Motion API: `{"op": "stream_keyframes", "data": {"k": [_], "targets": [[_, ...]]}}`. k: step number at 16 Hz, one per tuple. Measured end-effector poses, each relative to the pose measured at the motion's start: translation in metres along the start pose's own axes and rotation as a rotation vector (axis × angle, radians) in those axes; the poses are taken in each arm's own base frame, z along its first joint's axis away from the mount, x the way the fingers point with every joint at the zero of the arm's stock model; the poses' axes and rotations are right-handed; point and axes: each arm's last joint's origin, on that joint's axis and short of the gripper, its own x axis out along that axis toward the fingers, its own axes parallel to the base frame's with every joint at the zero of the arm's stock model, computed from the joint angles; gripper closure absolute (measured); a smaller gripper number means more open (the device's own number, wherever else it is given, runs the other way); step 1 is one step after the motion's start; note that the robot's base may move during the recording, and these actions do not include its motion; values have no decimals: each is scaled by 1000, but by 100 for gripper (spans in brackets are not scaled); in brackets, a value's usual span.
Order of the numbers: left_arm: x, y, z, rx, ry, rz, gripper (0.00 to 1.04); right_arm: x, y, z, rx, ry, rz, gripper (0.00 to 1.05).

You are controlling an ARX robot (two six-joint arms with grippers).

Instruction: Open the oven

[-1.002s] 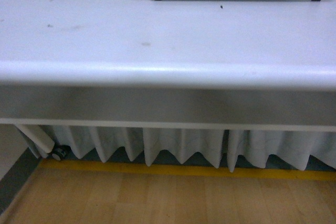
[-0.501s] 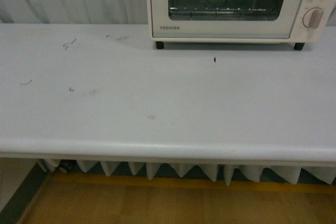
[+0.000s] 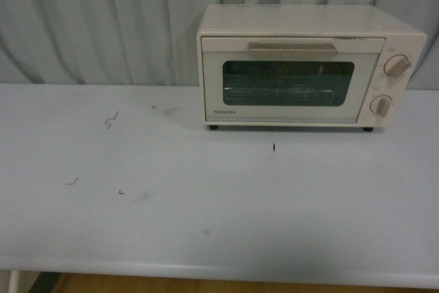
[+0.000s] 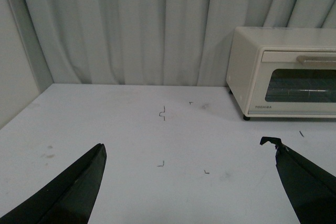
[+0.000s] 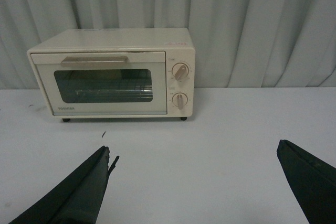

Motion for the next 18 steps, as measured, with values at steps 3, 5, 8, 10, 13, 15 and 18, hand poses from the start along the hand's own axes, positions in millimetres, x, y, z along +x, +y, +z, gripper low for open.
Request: {"op": "stream_keyframes", "data": {"k": [3,5,8,10,13,15,18], "targets": [[0,0,0,0,-3,0,7,0,0,0,0,-1,0,6],[0,0,0,0,-3,0,7,0,0,0,0,-1,0,6],[0,0,0,0,-3,0,7,0,0,0,0,-1,0,6],[0,0,0,0,-3,0,7,0,0,0,0,-1,0,6],[0,0,0,0,-3,0,7,0,0,0,0,-1,0,6],[0,0,0,0,-3,0,7,0,0,0,0,-1,0,6],[0,0,0,0,-4,0,7,0,0,0,0,-2,0,6]]}}
